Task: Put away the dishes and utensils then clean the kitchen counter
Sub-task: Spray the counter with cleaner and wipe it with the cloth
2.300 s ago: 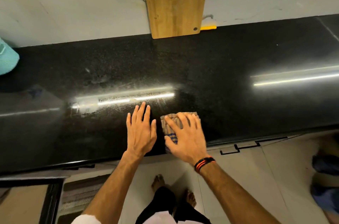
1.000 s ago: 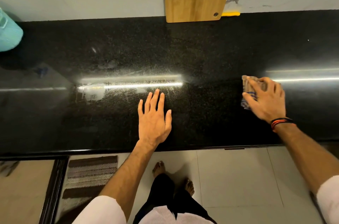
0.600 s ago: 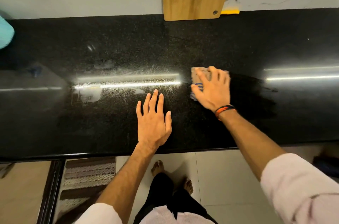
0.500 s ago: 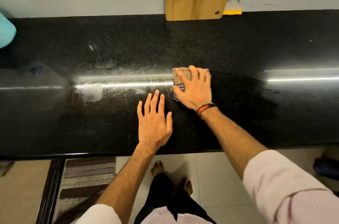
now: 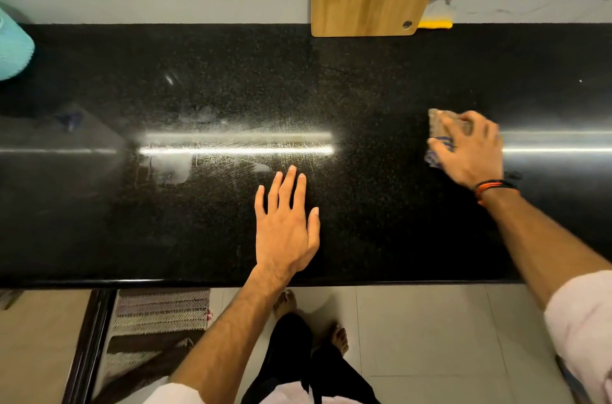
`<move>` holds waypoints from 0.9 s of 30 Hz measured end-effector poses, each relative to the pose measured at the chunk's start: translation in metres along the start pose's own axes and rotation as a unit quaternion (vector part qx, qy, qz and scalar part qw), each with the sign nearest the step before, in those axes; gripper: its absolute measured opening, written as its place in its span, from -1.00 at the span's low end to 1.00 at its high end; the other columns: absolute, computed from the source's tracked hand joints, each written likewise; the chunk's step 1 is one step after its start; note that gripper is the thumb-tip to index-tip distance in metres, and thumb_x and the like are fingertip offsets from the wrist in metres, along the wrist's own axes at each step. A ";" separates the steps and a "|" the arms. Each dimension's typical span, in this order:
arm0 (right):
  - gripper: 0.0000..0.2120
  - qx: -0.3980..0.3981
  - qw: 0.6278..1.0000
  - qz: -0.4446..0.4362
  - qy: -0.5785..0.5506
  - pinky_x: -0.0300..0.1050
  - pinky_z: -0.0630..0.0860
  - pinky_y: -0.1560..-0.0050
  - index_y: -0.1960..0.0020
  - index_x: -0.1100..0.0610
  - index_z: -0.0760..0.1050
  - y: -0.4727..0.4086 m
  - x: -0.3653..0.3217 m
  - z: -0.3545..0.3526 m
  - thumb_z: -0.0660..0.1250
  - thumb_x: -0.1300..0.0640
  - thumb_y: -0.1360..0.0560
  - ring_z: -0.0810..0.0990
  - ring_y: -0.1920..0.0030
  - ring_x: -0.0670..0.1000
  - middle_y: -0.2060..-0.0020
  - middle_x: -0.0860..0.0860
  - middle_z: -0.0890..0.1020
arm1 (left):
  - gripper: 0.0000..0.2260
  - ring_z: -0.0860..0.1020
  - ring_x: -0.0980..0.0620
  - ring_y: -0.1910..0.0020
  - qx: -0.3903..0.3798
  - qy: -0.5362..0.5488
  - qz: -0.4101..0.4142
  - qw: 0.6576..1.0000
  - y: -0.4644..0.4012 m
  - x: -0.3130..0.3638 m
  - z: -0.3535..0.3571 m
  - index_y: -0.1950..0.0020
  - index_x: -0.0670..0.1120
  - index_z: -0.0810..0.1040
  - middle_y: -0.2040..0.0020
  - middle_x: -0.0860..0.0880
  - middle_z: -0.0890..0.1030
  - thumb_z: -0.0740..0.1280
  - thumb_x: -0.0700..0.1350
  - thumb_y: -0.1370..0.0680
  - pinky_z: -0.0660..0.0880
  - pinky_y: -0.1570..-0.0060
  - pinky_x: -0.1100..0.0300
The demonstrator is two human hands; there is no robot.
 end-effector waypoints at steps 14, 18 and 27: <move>-0.45 -0.002 0.998 -0.064 0.019 0.27 0.26 -0.33 -0.35 -0.11 0.42 -0.022 -0.127 0.014 0.15 -0.29 -0.43 0.36 -0.27 0.27 -0.34 0.14 0.38 | -0.43 0.01 -0.08 -0.59 -0.006 -0.008 -0.002 1.000 -0.001 0.003 -0.001 -0.59 -0.08 0.14 -0.62 -0.08 0.05 0.03 0.14 -0.62 0.02 -0.51 -0.19; -0.45 -0.016 0.989 -0.145 0.008 0.22 0.24 -0.33 -0.34 -0.13 0.46 -0.020 -0.210 0.020 0.12 -0.29 -0.42 0.36 -0.28 0.22 -0.34 0.10 0.41 | -0.42 0.03 -0.09 -0.59 -0.003 -0.007 -0.007 1.000 -0.001 0.003 -0.001 -0.59 -0.09 0.17 -0.61 -0.08 0.07 0.05 0.13 -0.61 0.04 -0.50 -0.19; -0.40 -0.023 0.985 -0.170 -0.025 0.18 0.21 -0.43 -0.44 -0.16 0.39 -0.021 -0.230 0.023 0.09 -0.34 -0.46 0.33 -0.36 0.18 -0.41 0.09 0.37 | -0.53 0.36 -0.12 -0.40 0.121 0.083 -0.021 0.989 -0.096 -0.014 -0.027 -0.40 -0.12 0.43 -0.46 -0.11 0.38 0.20 0.03 -0.53 0.28 -0.34 -0.08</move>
Point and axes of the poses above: each hand's wrist, its own y-axis away from the middle knuckle, its own z-axis out of the palm, x = y × z, the point moved 1 cm from there along -y, towards the middle knuckle
